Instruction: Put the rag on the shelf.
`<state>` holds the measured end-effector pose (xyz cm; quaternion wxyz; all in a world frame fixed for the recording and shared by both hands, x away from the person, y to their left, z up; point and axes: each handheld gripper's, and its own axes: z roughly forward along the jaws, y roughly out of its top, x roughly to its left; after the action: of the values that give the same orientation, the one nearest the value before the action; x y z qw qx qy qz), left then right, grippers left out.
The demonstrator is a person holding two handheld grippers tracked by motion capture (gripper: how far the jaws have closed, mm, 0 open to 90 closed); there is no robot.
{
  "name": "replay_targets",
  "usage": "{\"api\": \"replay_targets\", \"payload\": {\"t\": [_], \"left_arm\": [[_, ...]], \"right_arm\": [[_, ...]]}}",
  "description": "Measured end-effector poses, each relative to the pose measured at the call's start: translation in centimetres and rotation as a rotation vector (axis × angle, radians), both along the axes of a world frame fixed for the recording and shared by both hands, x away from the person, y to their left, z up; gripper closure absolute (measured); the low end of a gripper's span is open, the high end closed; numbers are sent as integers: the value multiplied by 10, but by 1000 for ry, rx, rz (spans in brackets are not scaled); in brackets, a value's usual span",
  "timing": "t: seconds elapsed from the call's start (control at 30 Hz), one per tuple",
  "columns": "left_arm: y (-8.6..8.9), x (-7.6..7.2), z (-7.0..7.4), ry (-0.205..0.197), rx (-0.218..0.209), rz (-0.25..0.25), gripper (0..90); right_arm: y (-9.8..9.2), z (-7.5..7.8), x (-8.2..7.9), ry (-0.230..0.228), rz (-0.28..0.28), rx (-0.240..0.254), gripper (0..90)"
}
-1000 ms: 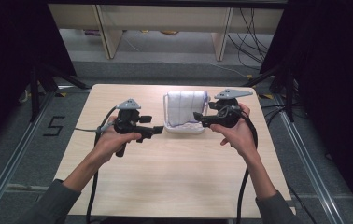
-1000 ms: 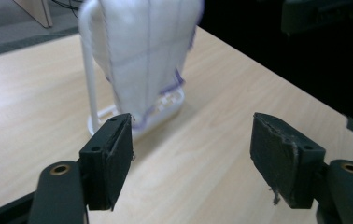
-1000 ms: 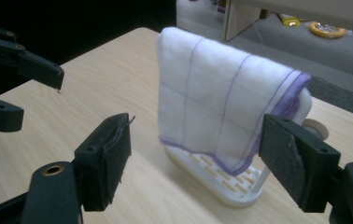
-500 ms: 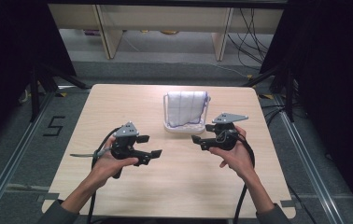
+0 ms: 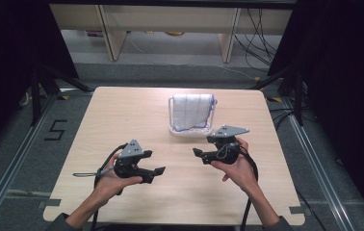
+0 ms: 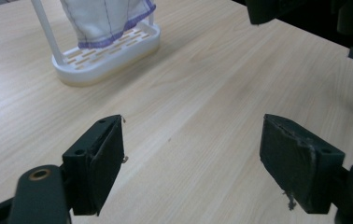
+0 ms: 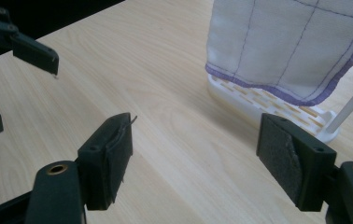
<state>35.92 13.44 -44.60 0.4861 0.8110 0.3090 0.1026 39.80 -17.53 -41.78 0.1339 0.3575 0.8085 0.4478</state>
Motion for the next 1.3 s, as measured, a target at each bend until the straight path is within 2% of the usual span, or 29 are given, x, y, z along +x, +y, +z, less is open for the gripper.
{"api": "replay_targets", "payload": {"t": [0.03,0.07,0.1,0.13,0.17,0.2,0.23,0.27,0.3,0.4,0.5,0.53,0.63,0.67,0.7,0.73,0.77,0.8,0.87,0.9,0.93,0.97,1.0,1.1,1.13,1.17,1.3], "left_arm": [[0,-2,-2,5,-3,1,215],[2,-5,-5,8,3,-4,215],[2,-7,-8,6,8,-1,215],[3,-9,-11,13,8,0,215],[5,-10,-13,21,10,-12,215],[5,-12,-15,24,5,-9,215],[6,-14,-17,24,13,-4,215],[7,-15,-19,28,17,-2,215],[7,-17,-20,27,20,-5,215],[8,-22,-24,34,6,-3,215],[8,-28,-28,38,14,-5,215],[8,-30,-29,41,17,-6,215],[9,-35,-33,36,30,-7,214],[10,-37,-35,39,23,-1,214],[11,-38,-35,37,37,-6,214],[12,-39,-36,38,30,-7,214],[12,-40,-37,42,20,-2,214],[13,-41,-38,39,35,-1,214],[13,-43,-40,38,21,-3,213],[13,-44,-41,35,27,-6,213],[13,-46,-41,36,28,-4,212],[14,-47,-42,24,33,-2,211],[14,-49,-43,35,26,-3,210],[15,-54,-46,27,34,-9,206],[16,-56,-46,36,41,-8,206],[16,-57,-48,28,33,-2,205],[20,-61,-54,42,34,-2,204]], "right_arm": [[0,0,-2,5,-3,0,277],[-1,-1,-2,-18,-5,-4,276],[0,-2,-4,-3,7,6,276],[-1,-3,-4,-26,23,-3,275],[-2,-3,-8,-1,-2,0,272],[-3,-4,-9,-23,1,-8,271],[-3,-5,-10,-21,-4,-7,271],[-2,-6,-13,16,-8,7,271],[-4,-8,-12,-19,-1,-7,271],[-4,-13,-17,-28,-14,-3,268],[-3,-18,-25,0,-19,0,268],[-4,-19,-26,-11,-4,-10,268],[-4,-23,-33,-6,18,-1,268],[-4,-24,-36,8,8,-5,268],[-5,-25,-37,6,14,-2,268],[-4,-27,-41,21,0,6,268],[-5,-28,-40,8,20,5,268],[-6,-29,-43,16,6,0,267],[-6,-33,-47,27,8,0,267],[-6,-35,-48,21,21,-2,266],[-5,-36,-51,36,11,9,265],[-6,-39,-52,25,22,-5,264],[-5,-41,-53,28,29,8,262],[-5,-45,-60,36,41,-12,255],[-5,-46,-62,48,37,-14,254],[-5,-48,-63,40,44,-17,252],[-4,-54,-70,42,69,-34,239]]}}
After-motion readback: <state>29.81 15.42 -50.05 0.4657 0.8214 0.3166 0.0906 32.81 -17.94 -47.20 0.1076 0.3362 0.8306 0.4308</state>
